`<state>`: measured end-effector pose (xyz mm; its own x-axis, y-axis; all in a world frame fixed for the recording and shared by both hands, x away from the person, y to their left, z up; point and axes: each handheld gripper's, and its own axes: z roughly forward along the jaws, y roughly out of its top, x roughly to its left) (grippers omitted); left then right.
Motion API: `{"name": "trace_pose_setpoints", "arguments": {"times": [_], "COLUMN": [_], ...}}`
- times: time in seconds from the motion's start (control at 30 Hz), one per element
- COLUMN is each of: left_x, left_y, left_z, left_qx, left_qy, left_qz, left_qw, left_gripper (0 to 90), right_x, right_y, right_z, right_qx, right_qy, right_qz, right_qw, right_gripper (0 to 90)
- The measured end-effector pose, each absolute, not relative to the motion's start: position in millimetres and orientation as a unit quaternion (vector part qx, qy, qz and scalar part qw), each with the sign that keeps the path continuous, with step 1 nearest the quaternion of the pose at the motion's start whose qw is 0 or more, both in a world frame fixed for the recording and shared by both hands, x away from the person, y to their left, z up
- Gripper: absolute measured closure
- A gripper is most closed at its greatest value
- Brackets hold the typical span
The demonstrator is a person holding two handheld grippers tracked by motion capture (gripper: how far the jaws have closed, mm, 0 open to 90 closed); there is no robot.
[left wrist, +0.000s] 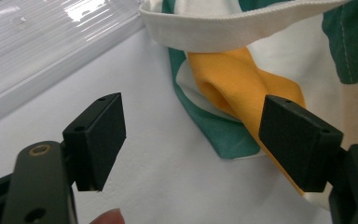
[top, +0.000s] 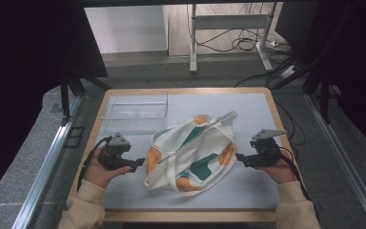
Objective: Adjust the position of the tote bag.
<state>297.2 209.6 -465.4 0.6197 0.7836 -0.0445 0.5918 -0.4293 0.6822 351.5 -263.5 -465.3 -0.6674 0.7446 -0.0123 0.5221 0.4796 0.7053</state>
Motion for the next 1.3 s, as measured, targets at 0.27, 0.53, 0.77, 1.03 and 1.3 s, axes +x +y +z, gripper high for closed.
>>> {"name": "trace_pose_setpoints", "arguments": {"times": [0.27,0.53,0.77,1.03,1.3], "left_x": [297.3,291.7,288.0,272.5,265.5], "left_y": [206.7,215.9,221.7,196.0,167.7], "left_z": [-458.9,-452.1,-439.3,-429.2,-437.0], "left_qx": [0.828,0.822,0.816,0.834,0.863], "left_qy": [0.413,0.408,0.402,0.369,0.334], "left_qz": [0.150,0.149,0.131,0.089,0.059], "left_qw": [0.348,0.368,0.394,0.401,0.375], "left_gripper": [22.1,22.5,26.0,30.5,44.0], "right_x": [349.1,347.7,352.3,349.8,351.4], "right_y": [-274.4,-273.7,-277.6,-278.1,-284.3], "right_z": [-461.9,-455.0,-456.1,-454.0,-454.8], "right_qx": [0.389,0.395,0.400,0.394,0.405], "right_qy": [0.831,0.822,0.818,0.819,0.813], "right_qz": [0.360,0.367,0.369,0.371,0.370], "right_qw": [0.171,0.183,0.186,0.191,0.195], "right_gripper": [22.4,23.2,23.1,22.0,21.6]}}
